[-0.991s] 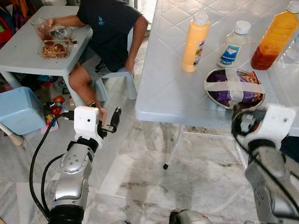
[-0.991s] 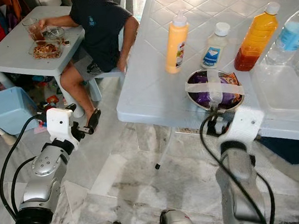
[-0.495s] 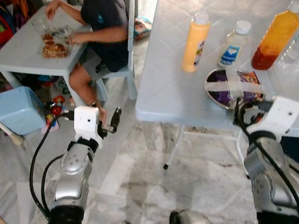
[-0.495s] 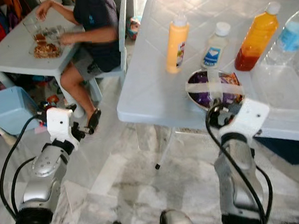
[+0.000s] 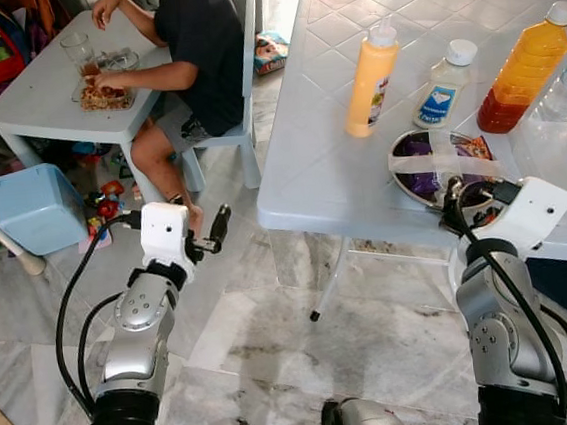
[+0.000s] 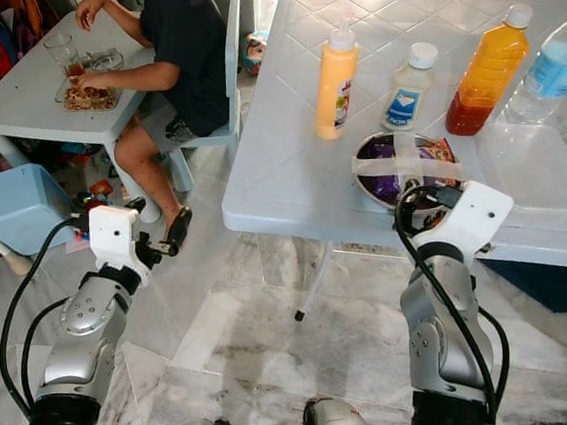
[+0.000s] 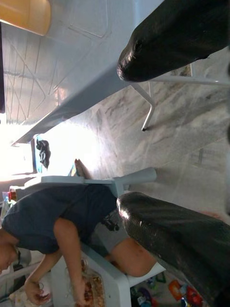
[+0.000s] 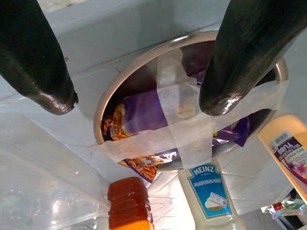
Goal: Restocking fridge
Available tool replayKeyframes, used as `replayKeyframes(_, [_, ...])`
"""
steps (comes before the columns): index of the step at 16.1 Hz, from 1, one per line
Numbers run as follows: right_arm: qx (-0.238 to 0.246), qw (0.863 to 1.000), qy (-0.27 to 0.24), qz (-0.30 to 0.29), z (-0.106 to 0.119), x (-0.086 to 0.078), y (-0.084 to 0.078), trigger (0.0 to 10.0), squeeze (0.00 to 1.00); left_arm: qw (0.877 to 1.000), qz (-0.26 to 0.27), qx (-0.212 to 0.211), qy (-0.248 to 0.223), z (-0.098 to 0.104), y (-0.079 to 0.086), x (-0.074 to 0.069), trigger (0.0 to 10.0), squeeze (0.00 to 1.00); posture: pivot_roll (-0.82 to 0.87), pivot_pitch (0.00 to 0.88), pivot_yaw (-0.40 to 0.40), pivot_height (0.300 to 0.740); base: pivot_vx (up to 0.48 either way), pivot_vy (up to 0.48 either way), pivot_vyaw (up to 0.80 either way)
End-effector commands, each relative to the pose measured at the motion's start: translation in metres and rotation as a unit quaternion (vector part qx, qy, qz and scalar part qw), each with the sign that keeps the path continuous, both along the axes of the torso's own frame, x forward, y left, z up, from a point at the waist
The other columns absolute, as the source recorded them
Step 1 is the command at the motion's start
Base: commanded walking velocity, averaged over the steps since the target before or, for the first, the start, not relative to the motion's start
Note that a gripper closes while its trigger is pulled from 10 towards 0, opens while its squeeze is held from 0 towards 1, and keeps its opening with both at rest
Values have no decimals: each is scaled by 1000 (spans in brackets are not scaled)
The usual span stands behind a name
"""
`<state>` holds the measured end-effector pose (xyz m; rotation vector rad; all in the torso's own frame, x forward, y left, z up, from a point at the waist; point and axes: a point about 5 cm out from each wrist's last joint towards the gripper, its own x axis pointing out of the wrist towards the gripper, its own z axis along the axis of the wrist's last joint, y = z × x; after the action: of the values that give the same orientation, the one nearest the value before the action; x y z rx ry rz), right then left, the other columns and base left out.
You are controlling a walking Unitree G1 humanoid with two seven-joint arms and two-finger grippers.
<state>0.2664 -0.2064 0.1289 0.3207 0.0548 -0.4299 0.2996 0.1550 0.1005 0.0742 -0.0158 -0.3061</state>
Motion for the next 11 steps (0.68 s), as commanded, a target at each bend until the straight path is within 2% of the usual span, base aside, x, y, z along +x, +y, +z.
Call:
replayKeyframes(1, [8, 1000, 8, -5, -2, -2, 0, 10000, 0, 1000, -2, 11, 4, -1, 1, -2, 10000, 0, -103, 105, -5, 740, 0, 0, 0])
replayKeyframes(6, [33, 999, 17, -9, -7, -6, 3, 10000, 0, 1000, -6, 12, 5, -1, 0, -3, 10000, 0, -104, 114, -2, 740, 0, 0, 0])
replayKeyframes(11, [86, 996, 3, 3, -2, 13, 1, 10000, 0, 1000, -8, 13, 5, -1, -1, -3, 10000, 0, -97, 120, -3, 740, 0, 0, 0])
